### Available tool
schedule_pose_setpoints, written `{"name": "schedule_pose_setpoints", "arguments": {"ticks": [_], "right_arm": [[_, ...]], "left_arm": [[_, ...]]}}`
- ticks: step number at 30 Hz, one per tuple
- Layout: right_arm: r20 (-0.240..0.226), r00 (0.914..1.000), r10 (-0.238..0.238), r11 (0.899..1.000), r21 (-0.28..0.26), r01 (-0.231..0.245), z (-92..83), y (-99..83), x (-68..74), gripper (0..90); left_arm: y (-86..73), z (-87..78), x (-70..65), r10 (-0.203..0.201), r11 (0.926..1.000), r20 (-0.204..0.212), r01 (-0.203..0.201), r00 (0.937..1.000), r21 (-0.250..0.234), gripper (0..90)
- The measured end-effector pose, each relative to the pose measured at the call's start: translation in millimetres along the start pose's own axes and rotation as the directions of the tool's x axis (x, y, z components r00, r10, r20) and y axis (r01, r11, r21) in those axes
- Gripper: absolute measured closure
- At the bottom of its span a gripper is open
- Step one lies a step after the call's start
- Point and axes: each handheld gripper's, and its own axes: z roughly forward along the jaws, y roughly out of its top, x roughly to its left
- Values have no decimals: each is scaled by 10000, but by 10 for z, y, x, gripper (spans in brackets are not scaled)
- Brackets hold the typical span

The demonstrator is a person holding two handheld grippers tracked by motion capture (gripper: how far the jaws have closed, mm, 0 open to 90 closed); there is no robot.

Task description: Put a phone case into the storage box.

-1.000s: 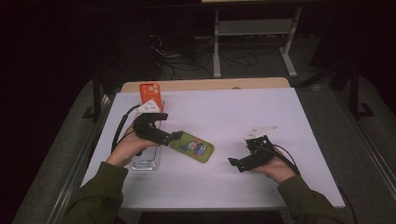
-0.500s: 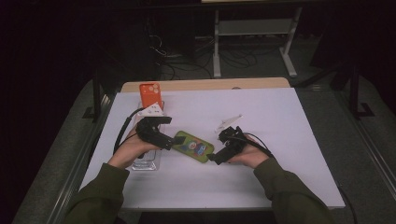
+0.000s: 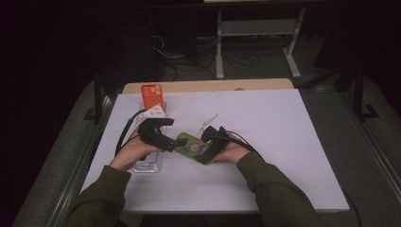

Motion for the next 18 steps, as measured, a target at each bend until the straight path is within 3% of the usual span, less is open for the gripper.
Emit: {"name": "schedule_pose_setpoints", "arguments": {"ticks": [9,18], "right_arm": [[151,9992,-357,9990,277,352,154,25,20,52],[318,9979,-556,9977,403,543,158,9,10,113]], "left_arm": [[-4,-3,12,-3,10000,-26,3,10000,38,0],[-3,0,16,0,10000,-78,0,10000,26,0]]}}
